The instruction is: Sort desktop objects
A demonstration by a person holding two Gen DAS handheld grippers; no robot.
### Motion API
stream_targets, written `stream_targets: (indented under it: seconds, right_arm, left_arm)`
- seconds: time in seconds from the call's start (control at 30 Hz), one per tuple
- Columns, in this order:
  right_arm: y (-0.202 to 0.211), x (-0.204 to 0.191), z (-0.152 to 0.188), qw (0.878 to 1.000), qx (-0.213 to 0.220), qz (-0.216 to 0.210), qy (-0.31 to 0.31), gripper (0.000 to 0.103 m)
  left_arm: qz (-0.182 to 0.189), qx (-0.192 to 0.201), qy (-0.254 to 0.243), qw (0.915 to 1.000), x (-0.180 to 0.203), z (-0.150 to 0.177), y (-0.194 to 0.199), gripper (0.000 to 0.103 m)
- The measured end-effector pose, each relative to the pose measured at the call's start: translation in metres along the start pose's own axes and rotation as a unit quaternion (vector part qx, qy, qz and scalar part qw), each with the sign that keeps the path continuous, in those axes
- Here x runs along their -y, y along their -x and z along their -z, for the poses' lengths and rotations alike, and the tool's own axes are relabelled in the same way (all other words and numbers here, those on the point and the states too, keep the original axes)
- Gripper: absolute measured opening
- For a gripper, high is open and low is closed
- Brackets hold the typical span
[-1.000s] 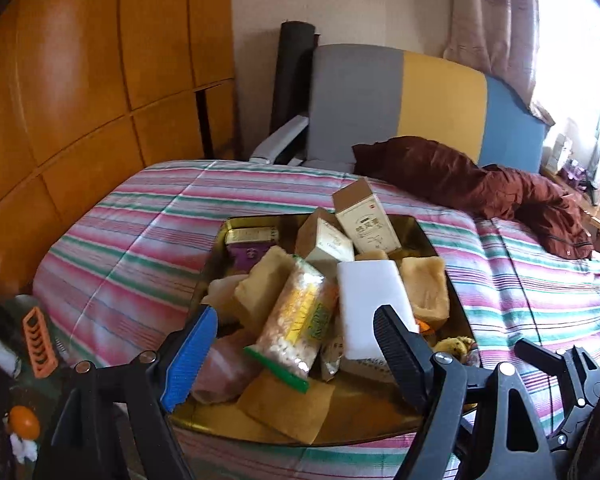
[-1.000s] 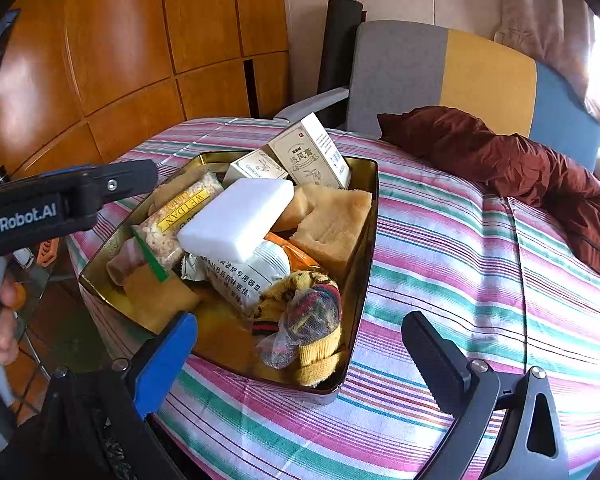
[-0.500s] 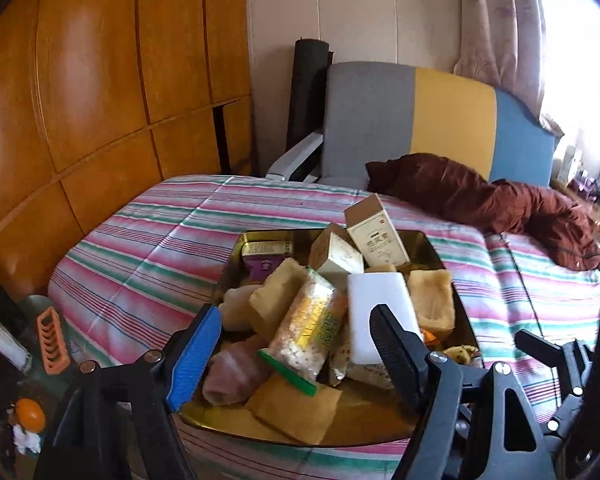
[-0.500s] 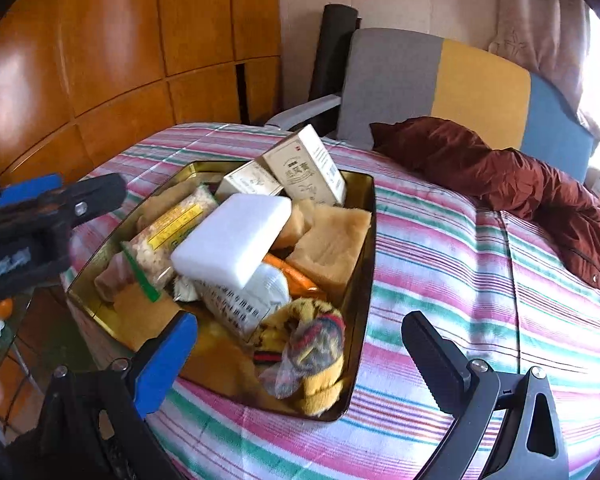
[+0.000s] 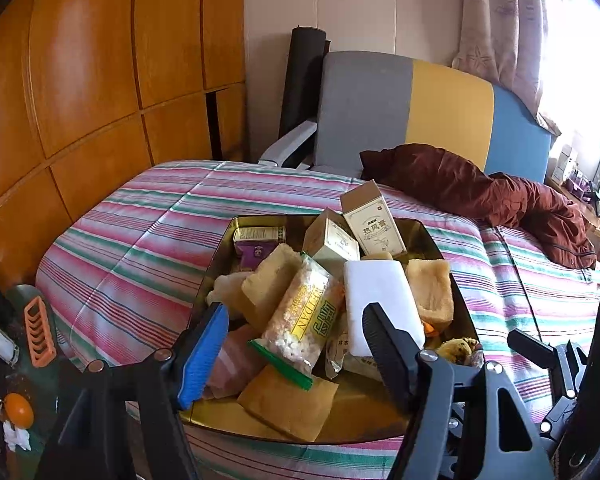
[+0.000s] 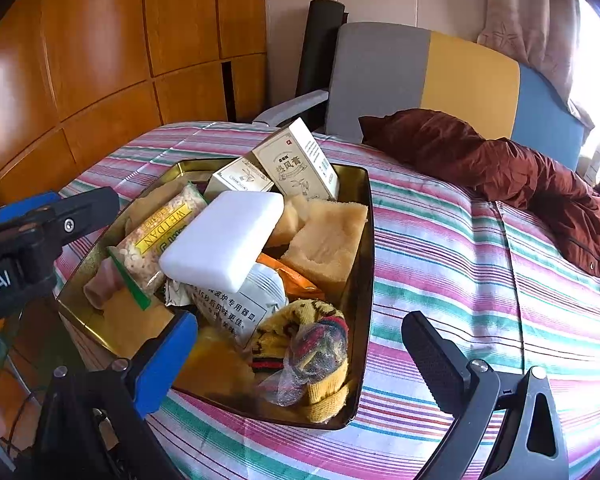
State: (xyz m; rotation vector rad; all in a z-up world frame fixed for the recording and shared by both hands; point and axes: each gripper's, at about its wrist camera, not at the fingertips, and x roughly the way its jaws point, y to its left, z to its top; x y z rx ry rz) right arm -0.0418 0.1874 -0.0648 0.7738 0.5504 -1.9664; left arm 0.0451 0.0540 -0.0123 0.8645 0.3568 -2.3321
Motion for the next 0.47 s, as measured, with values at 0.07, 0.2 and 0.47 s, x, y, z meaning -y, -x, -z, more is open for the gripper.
stream_targets:
  seconds: [0.07, 0.2, 0.47]
  right_arm:
    - [-0.0012, -0.0002, 0.0, 1.0, -0.002, 0.0, 0.0, 0.103]
    - [-0.0022, -0.0005, 0.0, 1.0, -0.002, 0.001, 0.0, 0.103]
    - [0.0024, 0.0008, -0.0009, 1.0, 0.01, 0.007, -0.001, 0.103]
  left_arm:
    - [-0.001, -0.001, 0.001, 1.0, -0.0005, 0.0001, -0.0005, 0.071]
    - [0.001, 0.001, -0.001, 1.0, -0.0014, 0.0, -0.0014, 0.064]
    - [0.0, 0.0, -0.01, 1.0, -0.0008, 0.0, -0.0041, 0.055]
